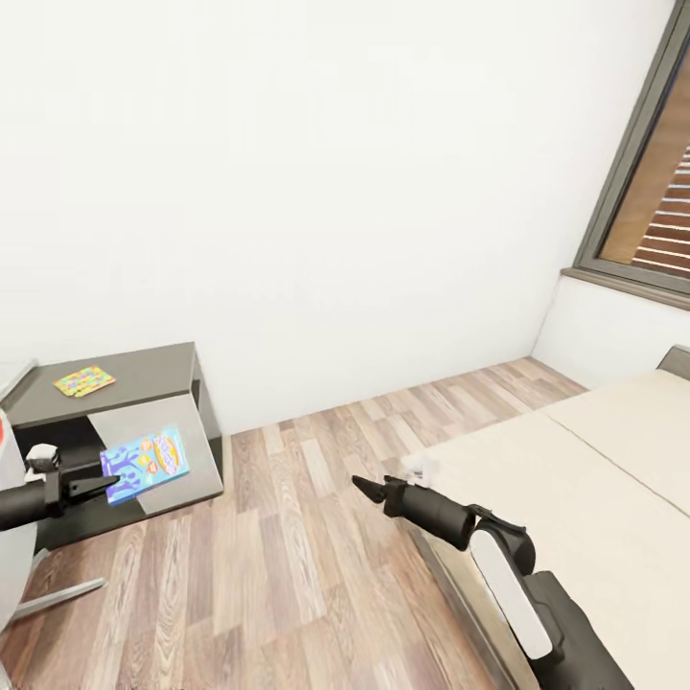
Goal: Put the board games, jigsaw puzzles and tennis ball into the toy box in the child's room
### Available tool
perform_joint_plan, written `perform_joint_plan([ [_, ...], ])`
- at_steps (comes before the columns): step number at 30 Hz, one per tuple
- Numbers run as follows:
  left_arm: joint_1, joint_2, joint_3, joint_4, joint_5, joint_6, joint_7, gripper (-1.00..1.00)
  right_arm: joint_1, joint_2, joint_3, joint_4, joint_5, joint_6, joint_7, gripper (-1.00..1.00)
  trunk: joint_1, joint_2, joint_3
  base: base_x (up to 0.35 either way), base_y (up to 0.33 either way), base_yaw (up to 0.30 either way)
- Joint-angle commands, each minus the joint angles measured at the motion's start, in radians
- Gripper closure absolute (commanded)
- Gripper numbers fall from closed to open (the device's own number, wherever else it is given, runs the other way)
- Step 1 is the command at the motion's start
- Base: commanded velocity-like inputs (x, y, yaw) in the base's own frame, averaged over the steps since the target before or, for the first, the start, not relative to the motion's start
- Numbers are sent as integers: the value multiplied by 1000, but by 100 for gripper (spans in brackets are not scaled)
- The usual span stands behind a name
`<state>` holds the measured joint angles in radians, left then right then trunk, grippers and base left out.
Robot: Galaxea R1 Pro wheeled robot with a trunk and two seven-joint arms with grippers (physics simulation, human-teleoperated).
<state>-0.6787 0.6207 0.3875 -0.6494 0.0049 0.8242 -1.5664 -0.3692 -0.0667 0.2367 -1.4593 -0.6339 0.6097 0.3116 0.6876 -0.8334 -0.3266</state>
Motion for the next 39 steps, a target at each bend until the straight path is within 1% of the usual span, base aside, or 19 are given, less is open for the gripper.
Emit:
perform_joint_plan([
  [1,-1,-8,-1,-23,-4,14,-4,100,-1,-2,-38,-1,-9,17,-1,-100,-4,6,3,0,0,207],
  [3,-2,-30,-7,-75,-6,39,-4,100,-1,-8,-120,-2,-31,50,-1,-100,-11,20,12,0,0,207],
  [4,-2,-37,-14,-100,-7,53,-4,100,-1,-10,-155,-2,-46,66,0,-100,-15,27,16,0,0,208],
  [7,-2,-50,-34,-136,-6,66,-4,100,-1,-13,-204,-1,-75,93,1,-100,-27,48,29,0,0,208],
  [9,-2,-54,-41,-152,-4,70,-4,100,-1,-8,-216,0,-85,101,1,-100,-34,62,37,0,0,137],
  [17,-2,-52,-42,-162,1,72,-4,100,-1,-3,-225,0,-91,101,1,-100,-65,118,63,0,0,29],
  [30,-1,-46,-41,-158,2,72,-4,100,0,-1,-219,-2,-87,103,0,-100,-115,209,104,0,0,1],
  [35,-1,-45,-41,-156,3,72,-4,100,-1,-1,-204,-3,-83,99,-3,-100,-134,244,120,0,0,64],
  [39,-1,-45,-41,-156,3,72,-4,100,-1,-1,-170,-4,-79,96,-9,-100,-149,272,134,0,0,237],
])
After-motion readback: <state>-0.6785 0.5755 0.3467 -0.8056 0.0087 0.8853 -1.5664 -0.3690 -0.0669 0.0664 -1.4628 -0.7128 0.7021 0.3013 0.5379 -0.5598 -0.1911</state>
